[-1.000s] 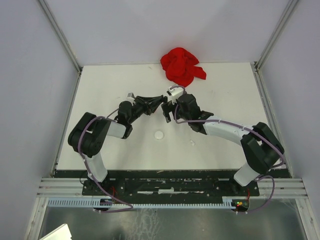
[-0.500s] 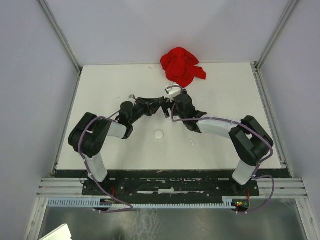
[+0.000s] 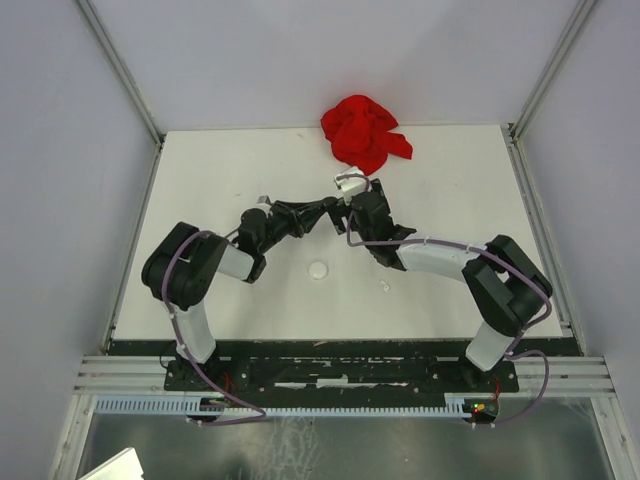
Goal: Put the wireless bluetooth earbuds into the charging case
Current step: Close the charging case.
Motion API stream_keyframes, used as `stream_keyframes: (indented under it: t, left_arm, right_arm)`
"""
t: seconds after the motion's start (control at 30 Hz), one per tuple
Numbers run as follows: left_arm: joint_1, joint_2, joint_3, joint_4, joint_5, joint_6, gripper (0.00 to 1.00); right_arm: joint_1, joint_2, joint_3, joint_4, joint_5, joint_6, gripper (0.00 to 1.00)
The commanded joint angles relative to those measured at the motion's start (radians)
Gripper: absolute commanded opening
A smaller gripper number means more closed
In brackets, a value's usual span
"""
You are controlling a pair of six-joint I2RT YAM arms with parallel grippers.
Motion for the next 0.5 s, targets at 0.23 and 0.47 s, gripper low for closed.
stream_keyframes:
  t: [0.23, 0.47]
  left_arm:
    - [0.005, 0.093, 0.141, -0.159, 0.054, 0.241, 0.03]
    - [0.005, 0.148, 0.27, -0.367, -0.009, 0.455, 0.03]
  right_arm:
    - [-0.071, -0.147, 0.062, -0.361, 0.011, 0.206, 1.0]
    - [-0.062, -0.124, 0.126, -0.583, -0.308, 0.183, 0.99]
